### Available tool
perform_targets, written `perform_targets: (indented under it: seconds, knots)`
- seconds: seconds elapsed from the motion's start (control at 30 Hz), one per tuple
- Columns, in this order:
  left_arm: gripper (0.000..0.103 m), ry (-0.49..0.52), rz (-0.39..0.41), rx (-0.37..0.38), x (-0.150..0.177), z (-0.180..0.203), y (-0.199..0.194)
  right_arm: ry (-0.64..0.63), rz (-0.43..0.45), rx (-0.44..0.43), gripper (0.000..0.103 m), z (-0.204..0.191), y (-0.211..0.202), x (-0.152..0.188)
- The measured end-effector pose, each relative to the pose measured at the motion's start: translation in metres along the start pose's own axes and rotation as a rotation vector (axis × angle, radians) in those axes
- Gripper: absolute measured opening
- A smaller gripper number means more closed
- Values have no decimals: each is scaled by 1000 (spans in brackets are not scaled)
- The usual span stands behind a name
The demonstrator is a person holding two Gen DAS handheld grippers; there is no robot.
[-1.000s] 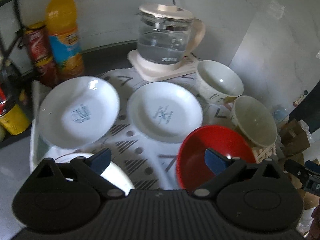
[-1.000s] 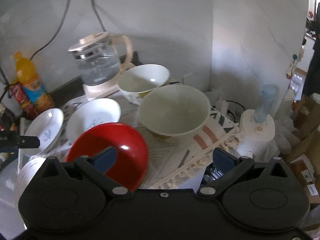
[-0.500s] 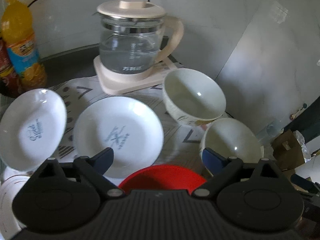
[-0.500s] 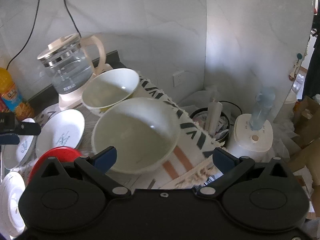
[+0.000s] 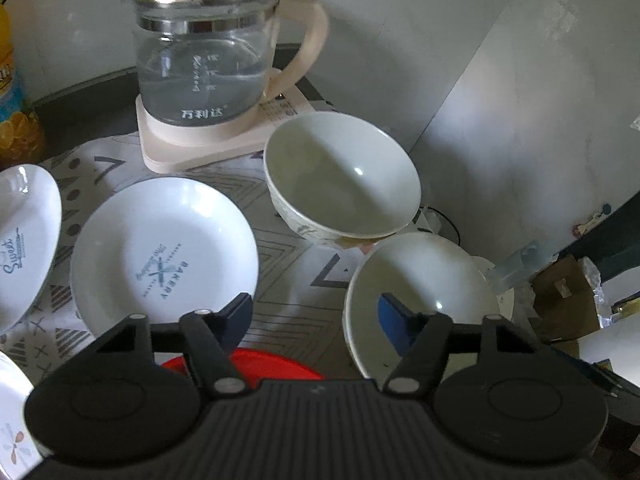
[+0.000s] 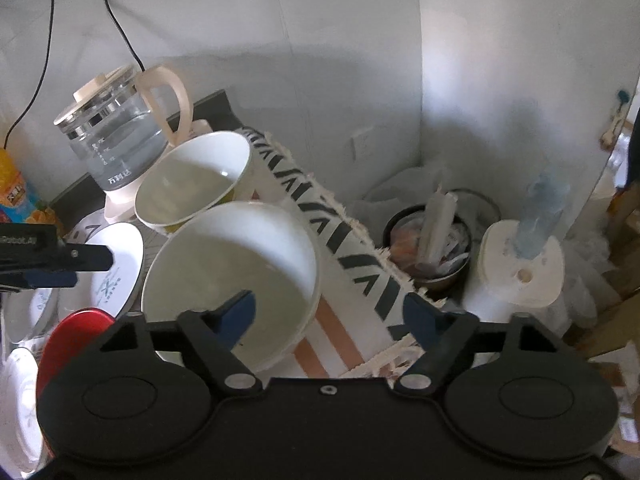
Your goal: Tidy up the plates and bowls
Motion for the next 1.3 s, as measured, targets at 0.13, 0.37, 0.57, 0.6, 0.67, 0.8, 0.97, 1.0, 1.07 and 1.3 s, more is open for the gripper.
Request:
perform_targets:
  seconds: [0.13, 0.37, 0.57, 0.6, 0.67, 0.8, 0.97, 1.0, 1.07, 1.3]
  knots:
    - [52, -31, -39, 13, 0, 5, 17, 38, -49, -42, 65, 5, 15, 2]
    - [38, -45, -98, 13, 0, 15, 44, 81, -129, -102, 35, 6, 38, 9]
    - [21, -97, -185, 37, 6, 16, 67, 106, -156, -130, 34, 8, 49, 13]
    - [20, -107, -193, 42, 7, 16, 68, 104, -156, -141, 30, 7, 50, 14]
    - [18, -96, -190, 25, 10, 18, 67, 99, -153, -151, 26, 5, 52, 14]
    - [17, -112, -183, 19, 11, 15, 61, 67, -140, -134, 24, 0, 50, 13]
    - [17, -114, -156, 34, 8, 13, 47, 33, -104, -142, 24, -4, 40, 6]
    - [17, -112, -150, 36, 7, 14, 43, 20, -90, -144, 24, -5, 36, 4]
    - [17, -106, -133, 40, 5, 15, 37, 22, -76, -144, 24, -6, 32, 0]
    - [9, -134, -90, 73, -3, 5, 14, -7, -14, -145, 24, -16, 11, -18]
Point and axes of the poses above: each gripper's, at about its wrist camera, not at the fingertips, and y roughly the way its jaws point, z to its right, x to its underside, the point moved 1 cm from there along y, roughly the way its jaws point, and after that the axes turned 5 degrees about z, right-handed, at the moved point
